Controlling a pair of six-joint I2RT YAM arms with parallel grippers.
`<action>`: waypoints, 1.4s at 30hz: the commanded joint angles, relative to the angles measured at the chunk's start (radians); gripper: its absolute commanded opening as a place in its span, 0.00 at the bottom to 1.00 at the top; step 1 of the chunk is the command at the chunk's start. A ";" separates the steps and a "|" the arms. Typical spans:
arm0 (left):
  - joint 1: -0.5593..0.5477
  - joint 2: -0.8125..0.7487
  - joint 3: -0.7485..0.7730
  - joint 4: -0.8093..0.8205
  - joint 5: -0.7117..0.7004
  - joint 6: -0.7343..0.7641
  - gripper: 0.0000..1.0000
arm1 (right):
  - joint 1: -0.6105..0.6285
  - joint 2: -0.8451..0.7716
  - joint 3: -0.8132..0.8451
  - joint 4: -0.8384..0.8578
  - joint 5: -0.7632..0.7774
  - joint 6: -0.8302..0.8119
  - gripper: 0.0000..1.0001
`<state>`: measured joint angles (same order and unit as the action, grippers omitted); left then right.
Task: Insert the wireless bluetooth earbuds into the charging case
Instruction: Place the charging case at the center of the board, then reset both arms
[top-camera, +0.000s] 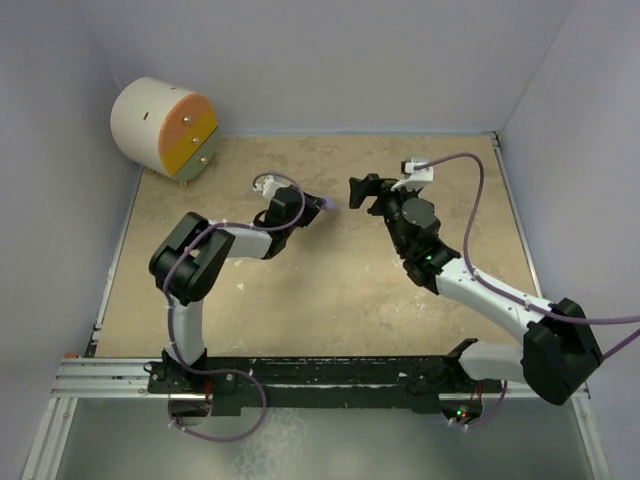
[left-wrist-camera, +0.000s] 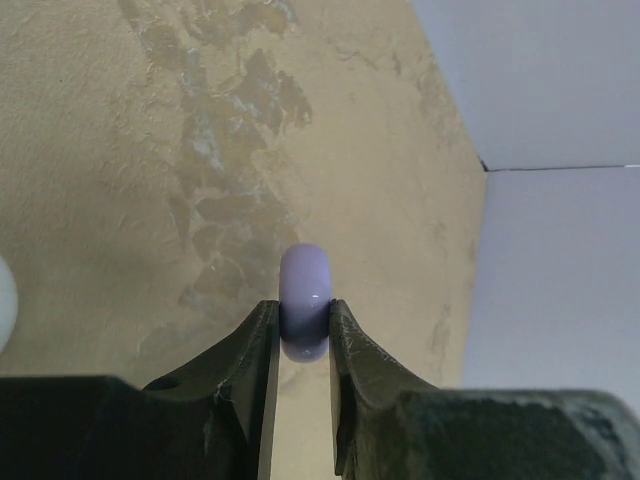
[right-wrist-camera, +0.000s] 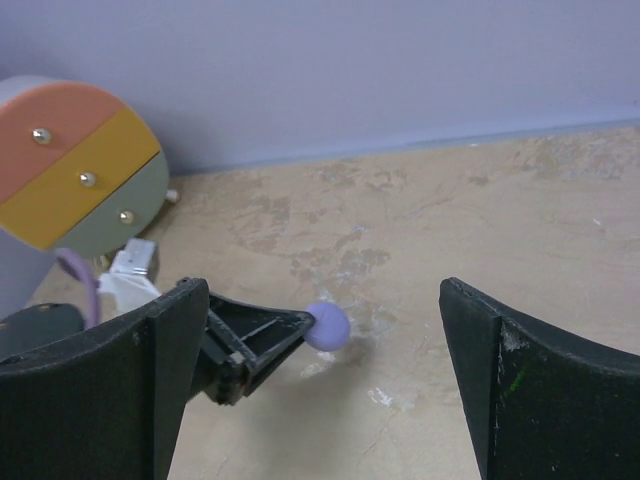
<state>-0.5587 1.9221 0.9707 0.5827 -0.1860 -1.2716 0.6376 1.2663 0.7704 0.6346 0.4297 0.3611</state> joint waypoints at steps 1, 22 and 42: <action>-0.010 0.093 0.138 0.021 -0.011 0.064 0.00 | -0.020 -0.078 -0.026 0.036 -0.051 0.011 0.99; -0.009 0.265 0.358 -0.101 -0.010 0.129 0.34 | -0.052 -0.148 -0.063 0.053 -0.139 0.024 0.98; 0.084 -0.677 -0.074 -0.449 -0.273 0.263 0.53 | -0.063 -0.112 -0.051 -0.073 0.044 0.204 1.00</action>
<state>-0.4721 1.4761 1.0237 0.2508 -0.3107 -1.0695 0.5877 1.1584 0.7097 0.6079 0.3290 0.4366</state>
